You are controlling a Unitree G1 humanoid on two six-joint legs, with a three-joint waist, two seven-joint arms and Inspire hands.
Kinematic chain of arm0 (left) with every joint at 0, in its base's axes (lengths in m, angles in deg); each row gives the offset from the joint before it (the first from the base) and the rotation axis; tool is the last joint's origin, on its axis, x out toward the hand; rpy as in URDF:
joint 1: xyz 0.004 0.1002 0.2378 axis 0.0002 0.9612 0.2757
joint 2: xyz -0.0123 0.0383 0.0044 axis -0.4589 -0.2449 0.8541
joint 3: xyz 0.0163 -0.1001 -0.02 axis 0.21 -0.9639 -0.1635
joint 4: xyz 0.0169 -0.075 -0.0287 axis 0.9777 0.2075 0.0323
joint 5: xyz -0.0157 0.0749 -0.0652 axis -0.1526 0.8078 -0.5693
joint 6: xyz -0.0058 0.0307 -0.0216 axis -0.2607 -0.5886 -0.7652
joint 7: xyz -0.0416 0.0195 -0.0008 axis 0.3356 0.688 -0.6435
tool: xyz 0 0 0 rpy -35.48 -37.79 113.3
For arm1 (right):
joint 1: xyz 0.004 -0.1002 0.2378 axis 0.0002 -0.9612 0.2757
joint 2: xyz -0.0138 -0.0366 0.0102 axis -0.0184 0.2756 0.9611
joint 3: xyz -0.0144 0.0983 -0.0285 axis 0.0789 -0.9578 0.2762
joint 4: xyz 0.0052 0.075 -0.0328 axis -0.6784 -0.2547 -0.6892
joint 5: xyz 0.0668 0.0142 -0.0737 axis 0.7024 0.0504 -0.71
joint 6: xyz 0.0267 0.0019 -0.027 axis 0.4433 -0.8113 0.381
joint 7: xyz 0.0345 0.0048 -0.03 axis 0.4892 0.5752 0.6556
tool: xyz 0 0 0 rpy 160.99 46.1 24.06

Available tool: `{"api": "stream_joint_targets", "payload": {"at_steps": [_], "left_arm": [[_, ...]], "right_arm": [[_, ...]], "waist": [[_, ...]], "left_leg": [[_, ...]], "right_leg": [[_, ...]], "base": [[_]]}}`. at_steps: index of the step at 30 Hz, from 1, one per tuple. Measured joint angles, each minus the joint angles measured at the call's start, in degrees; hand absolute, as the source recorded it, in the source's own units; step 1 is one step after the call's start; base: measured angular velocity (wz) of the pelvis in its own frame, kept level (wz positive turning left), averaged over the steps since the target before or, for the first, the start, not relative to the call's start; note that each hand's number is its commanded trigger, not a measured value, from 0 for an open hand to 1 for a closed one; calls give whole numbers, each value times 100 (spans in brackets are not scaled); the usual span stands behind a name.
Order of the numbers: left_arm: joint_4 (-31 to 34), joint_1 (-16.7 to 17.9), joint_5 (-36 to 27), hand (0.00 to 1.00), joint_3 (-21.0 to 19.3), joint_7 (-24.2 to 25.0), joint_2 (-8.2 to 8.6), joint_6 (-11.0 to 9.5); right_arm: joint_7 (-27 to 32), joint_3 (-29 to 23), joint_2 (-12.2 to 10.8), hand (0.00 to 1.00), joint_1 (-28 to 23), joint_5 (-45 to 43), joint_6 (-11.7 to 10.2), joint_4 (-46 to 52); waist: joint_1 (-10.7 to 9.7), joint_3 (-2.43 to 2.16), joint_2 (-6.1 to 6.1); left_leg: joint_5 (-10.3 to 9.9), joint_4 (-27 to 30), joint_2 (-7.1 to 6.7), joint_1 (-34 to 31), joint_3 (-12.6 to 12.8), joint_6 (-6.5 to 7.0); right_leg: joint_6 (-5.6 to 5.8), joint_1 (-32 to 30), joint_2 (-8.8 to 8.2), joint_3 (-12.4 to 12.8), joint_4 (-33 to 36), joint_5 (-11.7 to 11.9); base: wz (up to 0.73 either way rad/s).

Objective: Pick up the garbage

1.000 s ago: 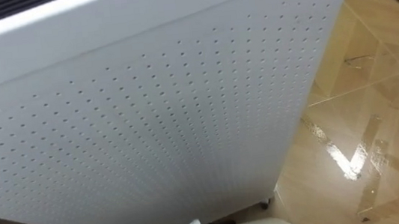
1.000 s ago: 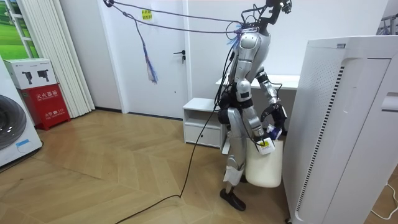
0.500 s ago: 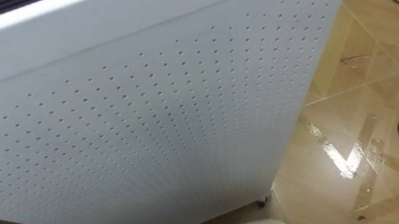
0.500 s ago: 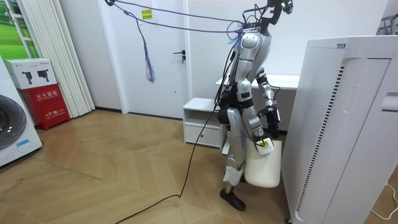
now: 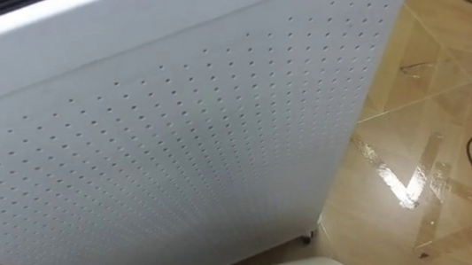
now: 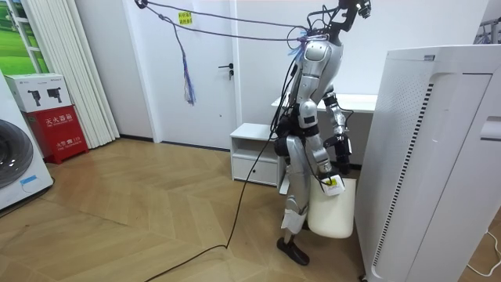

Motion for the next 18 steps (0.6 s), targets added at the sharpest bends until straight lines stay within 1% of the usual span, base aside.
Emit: {"api": "stream_joint_targets", "payload": {"at_steps": [4,6,10,11,13,14,15,16,17,18], "left_arm": [[0,-7,-6,0,-48,-9,-15,0],[-42,-17,-6,0,-112,-15,-53,-9],[-633,-38,-23,0,-263,-123,-74,-46],[-793,-49,-23,0,-300,-186,-105,-46],[-1022,53,-42,0,-324,-261,-121,-46],[-1141,169,-71,0,-371,-318,-121,-45],[-1245,287,-71,0,-477,-344,-115,-47],[-1323,324,-77,0,-519,-357,-114,-55],[-1542,378,-181,0,-599,-433,-103,-67],[-1778,432,-349,0,-751,-482,-50,-68]], "right_arm": [[9,-23,11,100,2,151,0,-9],[-1,-27,12,100,2,161,-1,-30],[-9,-73,18,100,-1,171,-4,-213],[-10,-83,22,100,2,177,-15,-291],[-9,-86,46,100,-41,248,-18,-407],[-8,-102,70,100,-95,335,-18,-418],[-12,-179,85,100,-176,372,-22,-429],[-14,-211,92,100,-217,394,-28,-445],[-42,-265,92,100,-268,432,-55,-524],[-81,-308,87,100,-365,546,-108,-664]], "waist": [[3,6,-12],[11,6,-26],[16,5,-25],[0,4,-22],[11,4,-19],[9,4,-21],[7,3,-23],[8,3,-27],[8,-2,-39],[2,-3,-41]], "left_leg": [[-2,38,2,-21,-14,-1],[-3,48,9,-5,-17,-3],[-7,54,23,112,-17,-10],[-8,48,27,140,-25,-12],[-9,-30,28,253,-19,-13],[-9,-81,26,345,-7,-13],[-1,-149,25,438,-9,-21],[3,-184,25,487,-9,-27],[19,-263,29,596,-12,-38],[35,-365,36,737,-3,-49]], "right_leg": [[-6,-4,-1,10,18,-10],[-10,26,4,-5,15,-13],[-19,167,4,-70,-4,-19],[-20,203,7,-88,-20,-20],[-19,311,13,-89,-77,-19],[-16,378,19,-73,-98,-21],[-14,460,25,-65,-129,-21],[-13,502,29,-63,-176,-20],[-12,596,44,-64,-205,-20],[-8,734,69,-78,-311,-17]], "base": [[1],[2],[3],[3],[-3],[-6],[-6],[-3],[0],[0]]}}
